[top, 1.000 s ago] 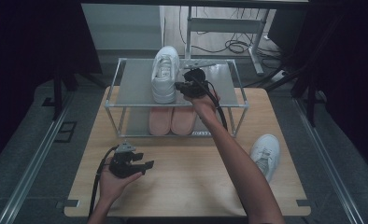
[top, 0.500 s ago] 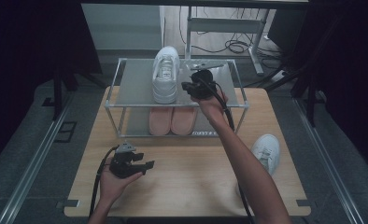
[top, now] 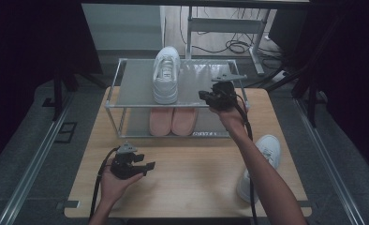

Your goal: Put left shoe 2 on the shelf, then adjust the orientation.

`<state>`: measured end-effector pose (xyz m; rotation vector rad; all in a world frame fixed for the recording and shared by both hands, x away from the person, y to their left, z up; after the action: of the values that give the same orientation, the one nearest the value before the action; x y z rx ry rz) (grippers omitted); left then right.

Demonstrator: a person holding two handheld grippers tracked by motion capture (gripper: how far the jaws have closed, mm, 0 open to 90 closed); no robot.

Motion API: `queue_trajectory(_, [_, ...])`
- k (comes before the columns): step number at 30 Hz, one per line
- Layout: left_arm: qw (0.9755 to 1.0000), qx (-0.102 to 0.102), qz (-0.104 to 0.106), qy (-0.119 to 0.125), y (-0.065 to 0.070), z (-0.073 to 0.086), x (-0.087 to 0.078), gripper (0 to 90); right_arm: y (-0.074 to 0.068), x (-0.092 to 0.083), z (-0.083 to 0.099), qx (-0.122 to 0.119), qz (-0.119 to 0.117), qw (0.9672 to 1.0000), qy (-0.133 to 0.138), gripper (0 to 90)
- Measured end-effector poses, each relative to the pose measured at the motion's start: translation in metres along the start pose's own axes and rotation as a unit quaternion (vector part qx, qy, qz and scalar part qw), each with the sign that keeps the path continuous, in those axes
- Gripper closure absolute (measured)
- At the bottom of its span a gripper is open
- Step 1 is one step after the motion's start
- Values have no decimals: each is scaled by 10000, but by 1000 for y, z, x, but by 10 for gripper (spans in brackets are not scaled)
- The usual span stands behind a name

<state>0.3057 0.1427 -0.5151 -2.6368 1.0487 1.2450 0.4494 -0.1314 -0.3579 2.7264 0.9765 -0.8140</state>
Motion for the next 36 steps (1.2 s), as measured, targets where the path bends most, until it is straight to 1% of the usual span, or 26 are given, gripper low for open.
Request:
queue_trajectory(4, [10000, -21, -5, 19, 0, 0, 0, 396, 4, -11, 14, -18, -26, 10000, -21, 900])
queue_trajectory(8, [10000, -19, -8, 9, 0, 0, 0, 396, 8, -21, 28, 13, -69, 10000, -47, 900])
queue_trajectory(13, [10000, -24, 5, -8, 1, -1, 2, 395, 8, -28, 42, -16, -103, 9999, -89, 900])
queue_trajectory(18, [10000, -19, 11, 3, 1, -1, 3, 396, 6, -38, 57, -27, -193, 9997, -115, 900])
queue_trajectory(19, [10000, -17, 11, -1, 1, -1, 2, 396, 6, -40, 60, -41, -207, 9997, -127, 900])
queue_trajectory(21, [10000, -26, 9, 10, 1, -1, 1, 396, 4, -44, 66, -188, -168, 9995, -176, 900])
queue_trajectory(26, [10000, -29, -12, -19, -1, 0, 3, 396, -1, -54, 87, -330, -305, 9985, -325, 900])
queue_trajectory(31, [10000, -24, -11, -38, 1, 0, 5, 396, -4, -62, 105, -423, -273, 9978, -439, 900])
queue_trajectory(36, [10000, -15, 4, -44, 1, 0, 4, 397, -8, -71, 122, -424, -287, 9974, -508, 900])
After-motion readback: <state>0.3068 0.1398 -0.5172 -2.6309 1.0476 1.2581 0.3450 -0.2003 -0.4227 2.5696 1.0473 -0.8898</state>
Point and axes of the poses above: each handheld gripper's, and its own axes: x roughly forward along the jaws, z roughly out of its underside, y roughly to its right, the point moved 4 cm from there along x, roughly forward along the jaws, and after that the axes turned 3 degrees about -y, right-handed, at the moved point
